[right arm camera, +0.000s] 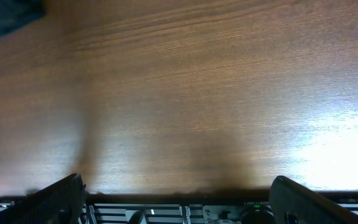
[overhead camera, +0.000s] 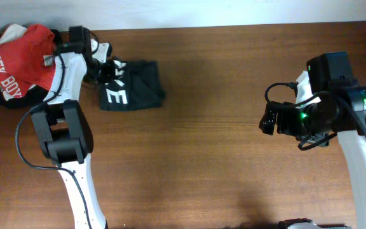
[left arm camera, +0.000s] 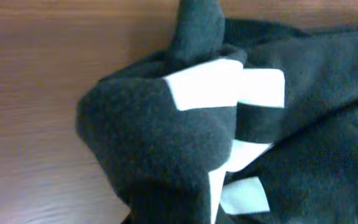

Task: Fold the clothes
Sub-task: 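Lift the folded shirt with the left gripper onto the clothes stack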

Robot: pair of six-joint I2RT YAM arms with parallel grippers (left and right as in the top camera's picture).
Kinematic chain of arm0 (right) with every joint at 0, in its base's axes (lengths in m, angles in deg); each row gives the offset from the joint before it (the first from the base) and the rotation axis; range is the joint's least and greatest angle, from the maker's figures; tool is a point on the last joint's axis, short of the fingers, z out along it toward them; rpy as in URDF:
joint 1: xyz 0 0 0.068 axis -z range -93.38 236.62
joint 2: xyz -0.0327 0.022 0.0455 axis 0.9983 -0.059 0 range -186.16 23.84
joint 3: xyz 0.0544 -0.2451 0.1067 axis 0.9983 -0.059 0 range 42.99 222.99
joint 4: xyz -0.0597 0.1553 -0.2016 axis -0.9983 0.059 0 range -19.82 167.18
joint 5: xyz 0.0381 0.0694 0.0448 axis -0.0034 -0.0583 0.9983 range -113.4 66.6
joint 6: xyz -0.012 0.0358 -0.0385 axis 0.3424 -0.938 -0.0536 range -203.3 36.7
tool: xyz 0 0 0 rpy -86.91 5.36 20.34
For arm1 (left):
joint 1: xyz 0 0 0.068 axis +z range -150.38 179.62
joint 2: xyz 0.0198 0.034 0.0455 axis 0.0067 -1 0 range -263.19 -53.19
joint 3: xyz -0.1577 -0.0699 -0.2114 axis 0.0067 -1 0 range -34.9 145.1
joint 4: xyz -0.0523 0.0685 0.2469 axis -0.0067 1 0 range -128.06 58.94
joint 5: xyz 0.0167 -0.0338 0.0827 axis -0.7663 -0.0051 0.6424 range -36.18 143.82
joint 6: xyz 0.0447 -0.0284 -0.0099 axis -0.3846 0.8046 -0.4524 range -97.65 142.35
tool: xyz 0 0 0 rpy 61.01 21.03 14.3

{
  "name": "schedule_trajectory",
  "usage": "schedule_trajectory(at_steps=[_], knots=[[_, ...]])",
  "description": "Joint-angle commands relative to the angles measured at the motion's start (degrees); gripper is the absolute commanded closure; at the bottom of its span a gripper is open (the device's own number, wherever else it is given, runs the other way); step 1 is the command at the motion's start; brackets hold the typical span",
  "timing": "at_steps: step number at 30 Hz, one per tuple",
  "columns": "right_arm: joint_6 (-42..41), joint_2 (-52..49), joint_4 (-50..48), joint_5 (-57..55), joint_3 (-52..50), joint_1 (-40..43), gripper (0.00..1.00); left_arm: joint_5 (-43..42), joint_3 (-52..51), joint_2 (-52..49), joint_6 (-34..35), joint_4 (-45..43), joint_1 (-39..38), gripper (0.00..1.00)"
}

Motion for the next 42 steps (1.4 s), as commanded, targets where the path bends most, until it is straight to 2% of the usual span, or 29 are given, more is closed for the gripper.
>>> schedule_trajectory(at_steps=[1,5,9,13,17,19,28,32,33,35,37,38,41,42], knots=[[0.57,-0.04,0.46,-0.96,0.81,-0.33,0.01,9.73,12.48,-0.72,-3.91,4.52,2.86,1.0],[0.57,-0.04,0.63,-1.22,0.81,-0.33,0.01,9.64,20.63,-0.72,-3.85,6.78,6.95,1.0],[0.55,-0.04,0.83,-1.22,0.81,-0.33,0.01,9.51,21.81,-0.72,-2.8,-1.84,11.06,1.0],[0.52,-0.11,0.85,-1.2,0.81,-0.33,0.01,9.05,25.77,-0.72,0.66,-3.52,13.92,1.0],[-0.13,-0.74,0.85,-1.22,0.81,-0.33,0.01,0.92,31.32,-0.72,6.19,-3.13,17.38,1.0],[-0.11,-1.57,0.85,-1.2,0.81,-0.33,0.01,0.83,33.79,-0.72,7.02,-3.06,19.08,1.0],[-0.35,-2.67,1.84,-1.18,0.81,-0.37,0.01,1.86,34.45,-2.58,7.32,-4.85,27.45,0.99],[-0.33,-2.67,4.07,-1.14,0.79,-0.37,0.01,3.28,33.86,-7.23,6.97,-9.57,29.99,0.93],[-0.61,-2.67,4.07,-0.98,0.79,-0.37,0.01,3.26,33.86,-8.15,6.97,-10.03,30.34,0.87],[-1.64,-2.67,4.04,-0.68,0.79,-0.37,0.01,3.23,33.86,-10.75,7.1,-10.64,31.36,0.01],[-1.62,-2.67,4.07,-0.55,0.79,-0.37,0.01,2.27,33.9,-10.23,11.17,-11.52,32.0,0.01],[-1.6,-2.67,4.04,-0.55,0.79,-0.37,0.01,-2.03,33.9,-8.74,11.45,-12.48,32.35,0.01],[-1.6,-2.67,4.02,-1.4,0.79,-0.37,0.01,-6.54,33.99,-2.29,11.43,-12.39,32.44,0.04],[-1.6,-2.67,4.04,-2.58,0.79,-0.37,0.01,-7.72,33.99,-0.02,11.41,-12.59,32.33,0.54]])
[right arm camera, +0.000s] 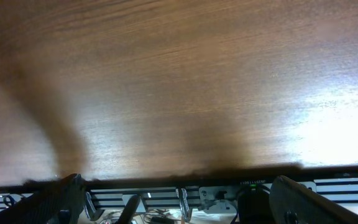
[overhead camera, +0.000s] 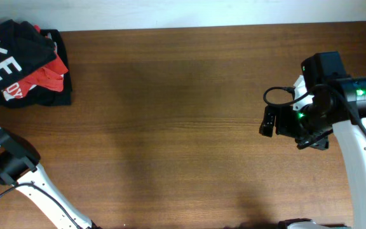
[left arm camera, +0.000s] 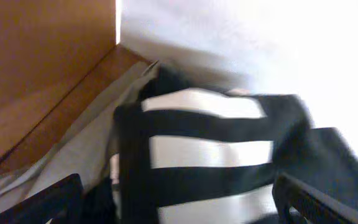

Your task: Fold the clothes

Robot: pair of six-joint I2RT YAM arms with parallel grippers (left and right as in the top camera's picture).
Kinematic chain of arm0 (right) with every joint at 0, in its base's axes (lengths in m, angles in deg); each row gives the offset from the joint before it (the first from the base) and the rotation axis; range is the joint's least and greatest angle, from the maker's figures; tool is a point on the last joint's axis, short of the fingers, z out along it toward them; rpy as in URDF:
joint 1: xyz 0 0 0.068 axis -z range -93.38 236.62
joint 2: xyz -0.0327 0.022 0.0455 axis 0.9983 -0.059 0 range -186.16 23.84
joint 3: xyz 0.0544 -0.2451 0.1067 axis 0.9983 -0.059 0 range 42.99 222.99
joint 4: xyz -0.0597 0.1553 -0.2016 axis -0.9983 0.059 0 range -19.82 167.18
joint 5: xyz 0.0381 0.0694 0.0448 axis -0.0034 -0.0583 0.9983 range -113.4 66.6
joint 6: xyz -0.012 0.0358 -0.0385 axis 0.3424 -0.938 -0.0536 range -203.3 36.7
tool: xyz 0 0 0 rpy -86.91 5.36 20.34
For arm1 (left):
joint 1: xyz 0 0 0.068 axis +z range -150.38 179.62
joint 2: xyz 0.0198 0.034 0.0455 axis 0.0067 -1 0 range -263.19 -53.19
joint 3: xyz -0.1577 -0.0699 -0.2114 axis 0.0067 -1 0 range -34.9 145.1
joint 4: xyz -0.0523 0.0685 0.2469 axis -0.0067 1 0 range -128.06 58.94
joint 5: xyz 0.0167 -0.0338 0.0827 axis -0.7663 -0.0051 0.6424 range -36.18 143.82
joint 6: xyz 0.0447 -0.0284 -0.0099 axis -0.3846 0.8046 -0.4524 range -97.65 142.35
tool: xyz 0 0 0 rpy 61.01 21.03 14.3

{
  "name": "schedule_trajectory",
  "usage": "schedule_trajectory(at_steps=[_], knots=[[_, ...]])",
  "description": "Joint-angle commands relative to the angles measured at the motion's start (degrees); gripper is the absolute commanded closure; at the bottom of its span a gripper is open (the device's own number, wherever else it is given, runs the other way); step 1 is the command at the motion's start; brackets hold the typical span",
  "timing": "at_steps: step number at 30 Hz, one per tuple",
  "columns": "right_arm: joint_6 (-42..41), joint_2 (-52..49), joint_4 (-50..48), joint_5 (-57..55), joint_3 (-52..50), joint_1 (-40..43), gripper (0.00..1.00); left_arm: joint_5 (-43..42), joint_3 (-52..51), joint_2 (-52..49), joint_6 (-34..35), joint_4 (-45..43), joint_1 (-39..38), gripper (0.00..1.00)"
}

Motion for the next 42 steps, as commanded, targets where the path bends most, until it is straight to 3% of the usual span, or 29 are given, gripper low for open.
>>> schedule_trajectory(at_steps=[1,3,8,12,15,19,23,27,30,31,33,36,39,42], knots=[[-0.61,-0.13,0.33,-2.71,0.79,-0.37,0.01,-4.81,1.22,9.9,0.28,-0.57,-0.35,0.95],[-0.61,-0.13,0.33,-2.89,0.79,-0.37,0.01,-4.81,0.98,8.96,-5.09,-0.81,-1.57,0.99],[-0.66,-0.13,0.35,-1.95,0.74,-0.37,0.01,-1.97,0.87,-0.92,-9.2,-1.25,-2.21,0.99],[-0.63,-0.13,0.35,-1.51,0.74,-0.37,0.01,2.03,0.76,-6.01,-9.11,-1.05,-1.95,1.0],[-0.61,-0.13,0.35,-1.51,0.74,-0.37,0.01,-2.95,0.81,-1.38,-6.95,-2.29,-2.16,0.99],[-0.61,-0.13,0.35,-1.55,0.74,-0.37,0.01,-2.91,0.81,6.08,-6.97,-3.61,-3.26,0.99],[-0.61,-0.13,0.35,-1.55,0.74,-0.37,0.01,-2.67,-3.26,4.2,-7.48,-5.14,-4.42,0.99],[-0.63,-0.13,0.35,-1.55,0.74,-0.37,0.01,-2.69,-4.48,-4.81,-7.45,-6.19,-7.56,0.98],[-0.63,-0.13,0.35,-1.55,0.74,-0.37,0.01,-2.73,-4.46,-8.46,-7.41,-5.07,-9.51,0.83],[-0.63,-0.13,0.35,-1.57,0.74,-0.37,0.01,-2.95,-3.98,-7.98,-7.37,-4.85,-9.7,0.73],[-0.63,-0.13,0.35,-1.55,0.74,-0.37,0.01,-2.93,-2.51,-5.2,-5.64,-2.71,-9.6,0.38],[-0.63,0.22,0.35,-0.33,0.74,-0.37,0.01,-2.95,-2.49,4.04,-5.57,0.04,-9.05,0.01],[-0.61,3.39,0.35,-0.24,0.76,-0.37,0.01,-6.45,-2.49,14.16,-3.48,4.87,-7.85,0.01],[0.94,12.94,0.33,-0.26,0.76,-0.37,0.01,-19.93,-2.49,26.58,-3.48,14.56,-4.83,0.01]])
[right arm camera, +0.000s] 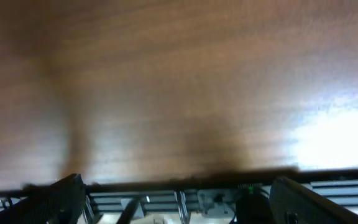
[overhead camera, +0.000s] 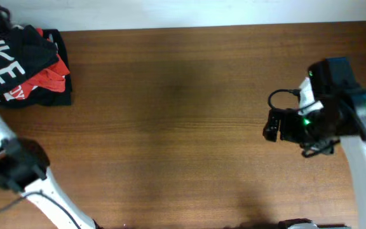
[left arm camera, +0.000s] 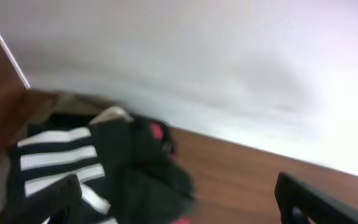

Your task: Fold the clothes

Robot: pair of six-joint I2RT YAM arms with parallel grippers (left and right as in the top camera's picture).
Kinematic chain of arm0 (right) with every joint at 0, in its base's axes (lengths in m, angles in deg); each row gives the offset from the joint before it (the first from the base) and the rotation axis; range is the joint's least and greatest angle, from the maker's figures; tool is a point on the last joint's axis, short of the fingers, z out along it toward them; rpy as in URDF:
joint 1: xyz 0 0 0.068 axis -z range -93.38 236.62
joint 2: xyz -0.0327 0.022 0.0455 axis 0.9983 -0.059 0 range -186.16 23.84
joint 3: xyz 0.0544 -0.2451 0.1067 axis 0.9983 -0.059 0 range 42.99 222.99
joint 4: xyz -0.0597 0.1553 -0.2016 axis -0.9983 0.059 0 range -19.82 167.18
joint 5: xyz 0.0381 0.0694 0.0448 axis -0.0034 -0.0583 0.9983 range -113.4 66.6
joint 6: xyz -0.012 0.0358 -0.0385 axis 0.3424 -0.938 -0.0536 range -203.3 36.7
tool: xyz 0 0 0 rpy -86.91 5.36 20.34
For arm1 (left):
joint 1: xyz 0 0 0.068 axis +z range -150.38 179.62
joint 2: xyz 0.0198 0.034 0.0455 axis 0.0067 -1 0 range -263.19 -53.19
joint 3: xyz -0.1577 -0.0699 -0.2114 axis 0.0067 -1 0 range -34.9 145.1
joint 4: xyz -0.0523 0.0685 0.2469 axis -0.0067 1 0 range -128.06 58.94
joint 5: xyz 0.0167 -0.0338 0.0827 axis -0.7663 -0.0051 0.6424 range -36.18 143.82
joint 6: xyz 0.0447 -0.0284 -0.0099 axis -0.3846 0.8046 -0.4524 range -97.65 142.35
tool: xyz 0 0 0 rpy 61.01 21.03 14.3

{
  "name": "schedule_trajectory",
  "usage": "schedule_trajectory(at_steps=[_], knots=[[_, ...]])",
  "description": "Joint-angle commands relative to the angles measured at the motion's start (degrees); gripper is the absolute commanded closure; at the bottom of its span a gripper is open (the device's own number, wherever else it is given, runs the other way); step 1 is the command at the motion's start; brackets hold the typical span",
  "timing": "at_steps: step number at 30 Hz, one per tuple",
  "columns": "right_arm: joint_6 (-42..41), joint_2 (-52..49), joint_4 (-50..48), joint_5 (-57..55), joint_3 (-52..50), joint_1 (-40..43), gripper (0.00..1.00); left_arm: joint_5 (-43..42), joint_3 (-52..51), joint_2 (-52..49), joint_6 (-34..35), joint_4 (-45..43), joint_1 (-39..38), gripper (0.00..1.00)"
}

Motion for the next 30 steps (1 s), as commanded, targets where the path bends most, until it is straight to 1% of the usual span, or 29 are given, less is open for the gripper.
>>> schedule_trajectory(at_steps=[1,2,4,6,8,10,13,21,24,26,28,29,30], knots=[[1.51,11.26,0.35,0.46,0.68,-0.35,0.01,-15.85,0.42,12.35,0.63,4.5,3.02,0.01],[1.51,16.41,0.33,0.31,0.68,-0.35,0.01,-19.87,0.42,16.63,0.92,5.6,4.42,0.01],[1.51,22.32,0.39,0.31,0.66,-0.35,0.01,-20.28,0.42,21.22,3.69,6.64,6.21,0.01],[1.49,30.36,0.37,0.26,0.66,-0.35,0.01,-20.28,0.42,25.92,4.04,10.1,8.72,0.01],[1.51,34.88,0.37,-0.46,0.68,-0.35,0.01,-20.28,0.42,27.54,4.04,10.67,9.51,0.01],[1.31,36.83,0.37,-0.11,0.68,-0.35,0.01,-20.26,0.42,27.71,4.04,13.05,9.4,0.01],[1.31,36.85,0.37,-0.13,0.68,-0.35,0.01,-20.24,0.42,27.71,4.02,18.71,9.4,0.01],[1.31,37.07,0.37,-0.13,0.68,-0.09,0.01,-20.24,0.42,27.71,4.02,19.02,9.4,0.01],[1.36,39.04,0.37,-0.37,0.66,3.37,0.01,-20.24,0.42,27.71,4.02,19.02,9.4,0.01],[1.95,42.8,0.39,-7.21,0.66,6.12,0.01,-20.24,0.42,27.71,4.02,19.02,9.4,0.01],[1.95,47.63,-1.53,-8.09,-0.2,7.93,0.01,-20.24,0.42,27.71,4.02,19.02,9.4,0.01],[2.01,51.32,-5.03,-11.3,-3.87,8.96,0.01,-20.24,0.42,27.71,4.02,19.02,9.4,0.01],[4.07,54.84,-7.74,-12.02,-8.94,9.09,0.01,-20.24,0.42,27.71,4.02,19.04,9.4,0.01]])
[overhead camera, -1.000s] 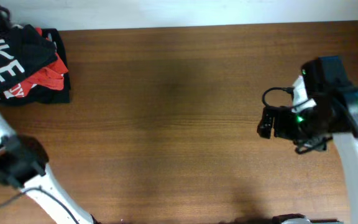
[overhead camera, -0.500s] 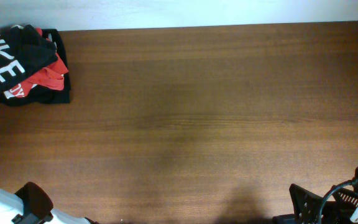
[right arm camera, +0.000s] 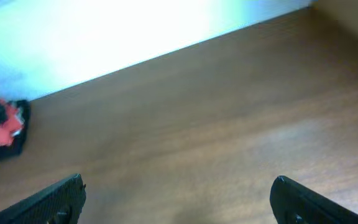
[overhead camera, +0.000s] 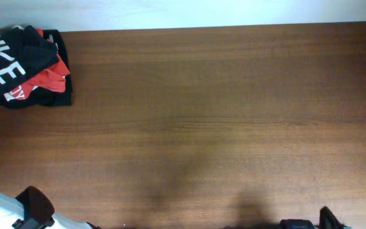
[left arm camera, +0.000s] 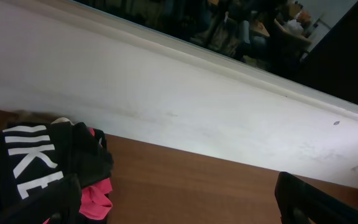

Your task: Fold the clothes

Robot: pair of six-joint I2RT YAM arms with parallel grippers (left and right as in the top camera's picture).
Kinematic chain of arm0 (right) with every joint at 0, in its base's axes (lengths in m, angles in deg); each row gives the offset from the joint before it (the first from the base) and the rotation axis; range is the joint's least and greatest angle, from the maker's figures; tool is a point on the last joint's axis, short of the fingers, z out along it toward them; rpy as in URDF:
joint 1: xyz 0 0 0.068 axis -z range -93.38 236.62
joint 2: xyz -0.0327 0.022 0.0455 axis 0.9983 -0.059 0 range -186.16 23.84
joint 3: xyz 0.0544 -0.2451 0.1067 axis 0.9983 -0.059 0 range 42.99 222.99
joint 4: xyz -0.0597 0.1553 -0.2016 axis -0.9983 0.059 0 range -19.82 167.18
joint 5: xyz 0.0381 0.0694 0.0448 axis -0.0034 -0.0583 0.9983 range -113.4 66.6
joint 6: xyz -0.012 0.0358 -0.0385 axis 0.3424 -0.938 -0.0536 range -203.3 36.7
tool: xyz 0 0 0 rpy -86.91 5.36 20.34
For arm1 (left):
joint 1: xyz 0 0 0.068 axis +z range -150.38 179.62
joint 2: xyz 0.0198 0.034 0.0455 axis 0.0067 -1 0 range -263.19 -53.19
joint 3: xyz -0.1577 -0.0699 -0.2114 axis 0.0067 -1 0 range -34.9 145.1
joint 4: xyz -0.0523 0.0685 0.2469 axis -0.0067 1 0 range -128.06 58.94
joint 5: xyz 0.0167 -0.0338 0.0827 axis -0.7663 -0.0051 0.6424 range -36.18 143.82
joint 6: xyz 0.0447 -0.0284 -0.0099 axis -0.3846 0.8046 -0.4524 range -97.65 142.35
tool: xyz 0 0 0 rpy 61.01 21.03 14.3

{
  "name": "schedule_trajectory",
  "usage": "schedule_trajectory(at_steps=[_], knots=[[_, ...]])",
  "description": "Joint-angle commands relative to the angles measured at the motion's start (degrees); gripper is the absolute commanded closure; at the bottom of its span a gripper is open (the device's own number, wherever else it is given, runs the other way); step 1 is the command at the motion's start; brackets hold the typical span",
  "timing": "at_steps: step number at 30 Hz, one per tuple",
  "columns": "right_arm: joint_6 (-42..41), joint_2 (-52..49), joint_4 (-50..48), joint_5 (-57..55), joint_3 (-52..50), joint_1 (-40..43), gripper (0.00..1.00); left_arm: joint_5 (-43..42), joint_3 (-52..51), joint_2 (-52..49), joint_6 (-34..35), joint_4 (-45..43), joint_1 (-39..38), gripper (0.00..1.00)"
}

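Observation:
The clothes sit in one stack (overhead camera: 24,67) at the table's far left corner. A black garment with white letters (overhead camera: 8,54) lies on top, a red one (overhead camera: 53,77) shows under it, and another black piece is at the bottom. The left wrist view shows the stack (left arm camera: 39,165) ahead on the left, with my left gripper (left arm camera: 179,208) open and empty well short of it. My right gripper (right arm camera: 176,202) is open and empty too, and the stack (right arm camera: 2,127) is far off at its left. Neither gripper's fingers show in the overhead view.
The brown wooden table (overhead camera: 202,114) ends at a white wall (left arm camera: 166,106) behind the stack. Part of my left arm (overhead camera: 33,207) shows at the near left edge. A bit of the right arm (overhead camera: 329,221) shows at the near right edge.
The right arm was over the table's right side and the left arm beside the stack. Both now sit back at the near edge, their cameras looking across the table. The stack is unchanged.
My left gripper was at the black lettered garment lying on the table right of the red pile. Then that garment lay on top of the pile, with the gripper close over it. Later the left gripper stood farther from the pile. Both arms are now drawn back.

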Motion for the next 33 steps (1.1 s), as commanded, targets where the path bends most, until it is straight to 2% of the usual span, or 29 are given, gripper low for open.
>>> schedule_trajectory(at_steps=[1,4,7,10,13,16,20,24,33], knots=[[3.5,8.15,-8.26,-4.35,-14.36,0.83,0.01,-0.83,0.2,0.17,0.13,0.02,0.09,0.01],[4.26,16.09,-29.88,-1.36,-40.06,0.83,0.01,-0.83,0.2,0.17,0.13,0.02,0.09,0.01],[5.44,21.03,-57.31,6.19,-63.71,0.83,0.01,-0.83,0.2,0.17,0.13,0.04,0.09,0.01],[7.23,25.68,-76.19,14.1,-80.06,0.83,0.01,-0.83,0.2,0.17,0.13,0.02,0.09,0.01],[7.28,25.68,-85.53,12.83,-85.79,0.83,0.01,-0.83,0.2,0.17,0.13,0.02,0.09,0.01],[7.3,25.68,-99.76,11.19,-93.13,0.83,0.01,-0.83,0.2,0.17,0.13,0.02,0.09,0.01],[10.71,25.68,-100.1,10.69,-93.61,0.83,0.01,-0.83,0.2,0.17,0.13,0.02,0.09,0.01],[10.08,25.44,-89.2,10.78,-93.61,0.83,0.01,-0.83,0.2,0.17,0.13,0.02,0.09,0.01],[10.08,25.4,-89.33,10.78,-93.61,0.83,0.01,-0.57,0.2,0.17,0.13,0.04,0.09,0.01]])
